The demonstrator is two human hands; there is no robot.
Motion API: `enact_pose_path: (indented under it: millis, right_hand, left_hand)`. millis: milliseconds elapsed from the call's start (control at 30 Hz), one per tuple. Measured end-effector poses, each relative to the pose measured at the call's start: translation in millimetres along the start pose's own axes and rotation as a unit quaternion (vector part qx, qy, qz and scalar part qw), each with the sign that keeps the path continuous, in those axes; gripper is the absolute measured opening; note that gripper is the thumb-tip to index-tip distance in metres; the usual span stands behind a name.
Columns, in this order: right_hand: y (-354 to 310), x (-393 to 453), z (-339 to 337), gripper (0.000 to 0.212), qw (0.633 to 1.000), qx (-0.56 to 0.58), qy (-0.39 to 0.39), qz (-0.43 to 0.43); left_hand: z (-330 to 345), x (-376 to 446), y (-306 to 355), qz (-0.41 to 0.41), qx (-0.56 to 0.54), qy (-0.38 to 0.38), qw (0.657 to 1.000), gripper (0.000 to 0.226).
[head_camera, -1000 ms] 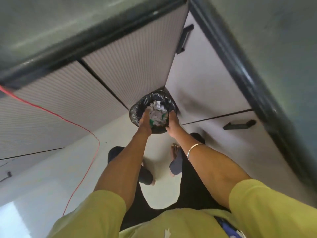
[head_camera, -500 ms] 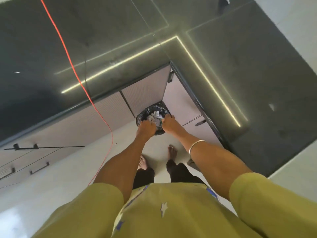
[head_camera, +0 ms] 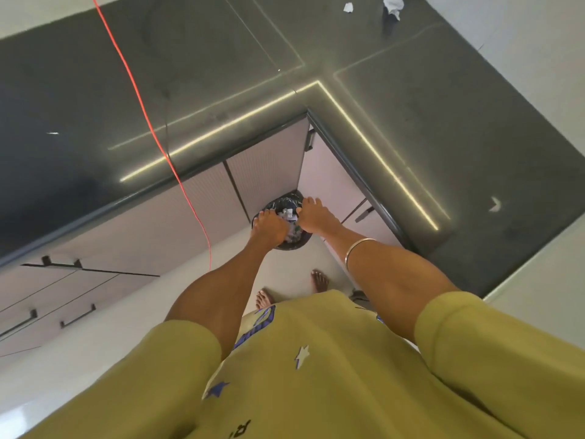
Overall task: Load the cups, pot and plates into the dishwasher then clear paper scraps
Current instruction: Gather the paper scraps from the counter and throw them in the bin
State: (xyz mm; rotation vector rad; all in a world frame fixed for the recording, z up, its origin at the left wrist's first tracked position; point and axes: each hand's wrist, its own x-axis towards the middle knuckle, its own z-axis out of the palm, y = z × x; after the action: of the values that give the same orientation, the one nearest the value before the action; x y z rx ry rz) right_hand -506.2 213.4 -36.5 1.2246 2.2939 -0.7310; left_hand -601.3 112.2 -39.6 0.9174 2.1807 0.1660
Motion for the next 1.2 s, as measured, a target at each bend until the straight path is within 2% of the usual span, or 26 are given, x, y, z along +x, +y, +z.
enact_pose_path:
  millis: [200, 367, 467, 633, 733, 867, 1200]
  right_hand:
    - [-4.6, -5.8, -11.3, 0.054, 0.998, 0.024, 0.042, 0.028]
    - [-8.4, -2.7, -27.8, 0.039, 0.992, 0.043, 0.115, 0.012]
    - [-10.1, -0.6, -37.9, 0.038, 0.984, 0.073, 0.163, -0.013]
    - [-17.5, -6.3, -72.3, 0.037, 0.947, 0.116, 0.297, -0.036]
    - [-17.0, 6.4, -95.9, 0.049, 0.926, 0.130, 0.350, -0.062]
    - [-8.0, 41.0, -125.6, 0.056, 0.924, 0.114, 0.360, -0.063]
    - [8.4, 137.4, -214.2, 0.049, 0.926, 0.126, 0.353, -0.047]
  left_hand:
    - [-22.0, 0.6, 6.6, 0.058, 0.026, 0.028, 0.998, 0.045]
    - [-35.8, 19.0, 11.6, 0.107, -0.009, 0.067, 0.992, 0.044]
    - [-48.4, 25.7, 21.3, 0.131, -0.006, 0.085, 0.988, 0.044]
    - [-71.4, 36.0, 46.0, 0.212, -0.002, 0.140, 0.967, 0.047]
    - [-89.4, 48.3, 65.7, 0.243, 0.005, 0.167, 0.955, 0.048]
    - [-112.7, 77.8, 88.5, 0.252, 0.031, 0.182, 0.950, 0.050]
    - [-179.8, 170.8, 140.5, 0.232, 0.055, 0.216, 0.947, 0.047]
